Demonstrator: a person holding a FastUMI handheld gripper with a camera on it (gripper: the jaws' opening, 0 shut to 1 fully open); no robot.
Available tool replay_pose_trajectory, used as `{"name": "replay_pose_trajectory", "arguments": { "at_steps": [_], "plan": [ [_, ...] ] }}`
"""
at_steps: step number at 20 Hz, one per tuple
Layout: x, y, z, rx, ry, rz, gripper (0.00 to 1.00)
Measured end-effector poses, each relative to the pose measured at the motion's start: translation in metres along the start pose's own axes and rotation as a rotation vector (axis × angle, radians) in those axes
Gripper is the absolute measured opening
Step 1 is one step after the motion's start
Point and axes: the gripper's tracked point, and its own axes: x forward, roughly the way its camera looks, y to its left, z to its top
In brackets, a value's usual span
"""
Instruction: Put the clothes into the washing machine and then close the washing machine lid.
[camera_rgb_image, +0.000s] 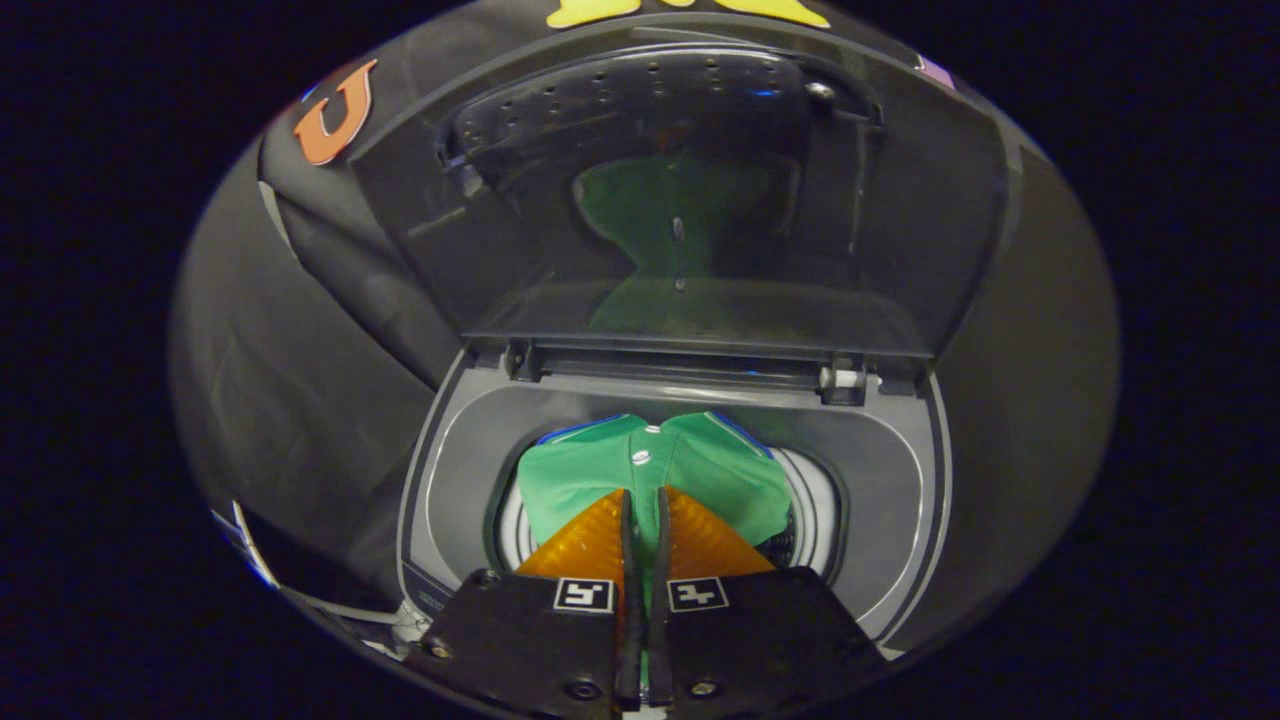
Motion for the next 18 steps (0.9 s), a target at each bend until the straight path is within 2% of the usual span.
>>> {"name": "replay_pose_trajectory", "arguments": {
  "at_steps": [7,9,11,13,15,18],
  "plan": [
    [0.004,-0.008,-0.001,0.025,0.009,-0.014,0.07],
    [0.009,-0.008,-0.013,0.046,0.065,-0.012,0.11],
    [0.009,-0.012,-0.018,0.048,0.099,-0.027,0.45],
    [0.006,-0.019,-0.008,0.03,0.055,-0.056,0.8],
    [0.003,-0.013,-0.007,-0.005,0.049,-0.044,0.76],
    [-0.006,-0.008,-0.003,-0.049,0.02,-0.034,0.77]
  ]
}}
